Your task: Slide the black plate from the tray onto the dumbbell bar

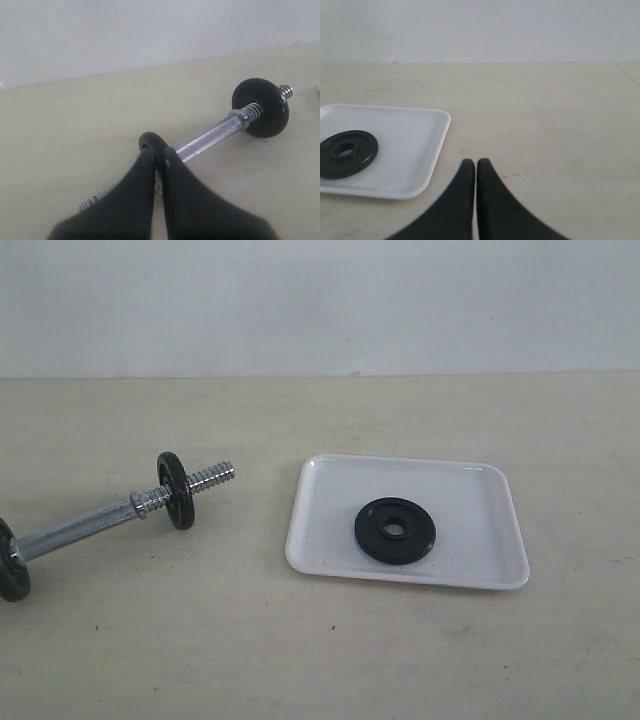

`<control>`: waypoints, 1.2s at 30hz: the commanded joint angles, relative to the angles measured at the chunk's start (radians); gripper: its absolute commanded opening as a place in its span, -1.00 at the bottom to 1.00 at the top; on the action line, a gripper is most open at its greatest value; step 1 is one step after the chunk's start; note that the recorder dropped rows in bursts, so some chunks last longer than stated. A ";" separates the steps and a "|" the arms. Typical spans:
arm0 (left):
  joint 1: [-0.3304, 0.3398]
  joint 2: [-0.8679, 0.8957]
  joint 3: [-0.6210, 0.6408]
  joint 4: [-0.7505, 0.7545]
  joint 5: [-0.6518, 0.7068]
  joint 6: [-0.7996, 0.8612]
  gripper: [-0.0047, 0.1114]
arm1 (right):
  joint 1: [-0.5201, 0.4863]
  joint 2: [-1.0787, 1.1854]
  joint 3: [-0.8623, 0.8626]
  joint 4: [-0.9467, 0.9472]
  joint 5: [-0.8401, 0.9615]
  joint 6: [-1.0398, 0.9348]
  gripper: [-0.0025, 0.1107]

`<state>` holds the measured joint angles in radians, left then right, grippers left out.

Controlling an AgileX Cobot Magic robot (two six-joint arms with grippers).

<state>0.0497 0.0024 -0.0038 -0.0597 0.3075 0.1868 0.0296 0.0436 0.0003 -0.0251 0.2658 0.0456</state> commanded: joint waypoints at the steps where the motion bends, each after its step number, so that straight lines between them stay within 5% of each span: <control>1: -0.002 -0.002 0.004 -0.008 0.000 -0.001 -0.84 | 0.000 -0.002 0.000 -0.007 -0.004 0.001 -0.96; 12: -0.002 -0.002 0.004 0.010 -0.106 -0.001 -0.84 | 0.000 -0.002 0.000 0.016 -0.139 0.001 -0.96; 18: -0.002 -0.002 0.004 -0.164 -0.391 -0.010 -0.84 | 0.000 -0.002 0.000 0.025 -0.605 0.161 -0.96; 29: -0.002 -0.002 0.004 -0.160 -0.940 -0.039 -0.84 | 0.000 -0.002 0.000 0.035 -1.313 0.493 -0.96; 33: -0.002 -0.002 0.004 -0.114 -1.126 -0.150 -0.84 | 0.000 0.000 -0.027 0.083 -1.289 0.472 -0.96; 36: -0.002 -0.002 -0.024 0.076 -1.050 -0.199 -0.84 | 0.000 0.000 -0.109 0.025 -1.044 0.350 -0.96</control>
<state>0.0497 0.0000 -0.0084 -0.1377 -0.7673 0.0438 0.0296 0.0399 -0.0410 0.0512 -0.9590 0.4842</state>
